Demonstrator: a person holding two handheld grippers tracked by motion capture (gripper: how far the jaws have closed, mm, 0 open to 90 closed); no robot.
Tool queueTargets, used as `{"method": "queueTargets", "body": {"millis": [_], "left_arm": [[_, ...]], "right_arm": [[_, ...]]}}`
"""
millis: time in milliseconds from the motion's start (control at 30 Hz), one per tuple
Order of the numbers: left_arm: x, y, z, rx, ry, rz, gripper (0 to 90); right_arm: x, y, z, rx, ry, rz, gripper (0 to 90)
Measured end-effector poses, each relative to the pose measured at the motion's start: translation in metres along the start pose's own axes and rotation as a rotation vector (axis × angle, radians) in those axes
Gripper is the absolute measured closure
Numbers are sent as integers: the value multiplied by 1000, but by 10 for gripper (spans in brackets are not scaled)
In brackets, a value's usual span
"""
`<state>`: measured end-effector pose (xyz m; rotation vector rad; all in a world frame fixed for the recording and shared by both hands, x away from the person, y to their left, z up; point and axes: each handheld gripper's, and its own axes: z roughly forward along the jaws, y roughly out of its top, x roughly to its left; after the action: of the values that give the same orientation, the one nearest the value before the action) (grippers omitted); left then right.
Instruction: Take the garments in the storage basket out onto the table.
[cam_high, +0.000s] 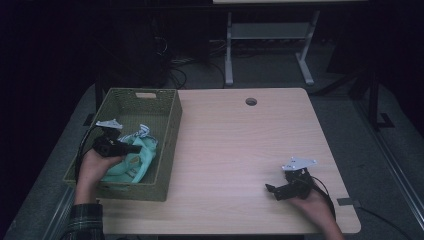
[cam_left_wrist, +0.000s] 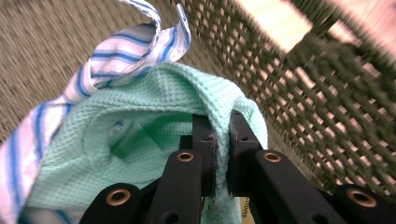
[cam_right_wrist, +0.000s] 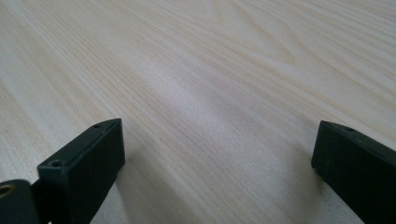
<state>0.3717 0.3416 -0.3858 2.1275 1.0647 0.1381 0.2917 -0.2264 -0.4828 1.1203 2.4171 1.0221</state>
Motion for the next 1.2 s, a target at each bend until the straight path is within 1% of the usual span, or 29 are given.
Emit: {"method": "queueTargets", "body": {"millis": [100, 233, 267, 300, 367, 500, 600, 733, 800, 833, 1000, 1067, 1100, 1167, 1200], "left_arm": [[0, 1, -5, -34, -7, -1, 840], [-1, 2, -8, -61, -10, 1, 840], [-3, 3, -11, -74, -13, 0, 840], [-3, 3, -11, -74, -13, 0, 840], [-5, 5, -14, -98, -19, 8, 840], [-9, 10, -23, -139, -17, 7, 843], [-11, 13, -24, -143, -14, 11, 845], [-13, 18, -26, -135, -11, 17, 846], [-14, 21, -28, -137, -12, 22, 846], [-16, 24, -30, -146, -12, 18, 846], [-19, 29, -35, -149, -10, 28, 846], [-21, 34, -41, -160, -9, 27, 846], [-21, 34, -41, -160, -9, 27, 846], [-23, 39, -46, -167, -8, 35, 846], [-26, 43, -49, -179, -14, 45, 846]], "right_arm": [[0, 0, 0, 0, 0, 0, 24], [0, 0, 0, 0, 0, 1, 24], [0, 0, 0, 0, 0, 1, 24], [0, 0, 0, 0, 0, 1, 24], [0, 0, 0, 3, 1, 4, 24], [0, 0, 0, 1, -1, 1, 24], [0, 0, 0, 1, -1, 1, 24], [0, 0, 0, 1, -1, 1, 24], [1, 0, 0, 2, -1, 6, 24], [1, 0, 0, 2, -1, 7, 24], [1, 0, 0, 2, -1, 6, 24], [1, 0, 0, 2, -1, 6, 24], [1, 0, 0, 2, -1, 6, 24], [1, 0, 0, 3, -1, 9, 24], [1, 0, 0, 2, -1, 7, 24]]}}
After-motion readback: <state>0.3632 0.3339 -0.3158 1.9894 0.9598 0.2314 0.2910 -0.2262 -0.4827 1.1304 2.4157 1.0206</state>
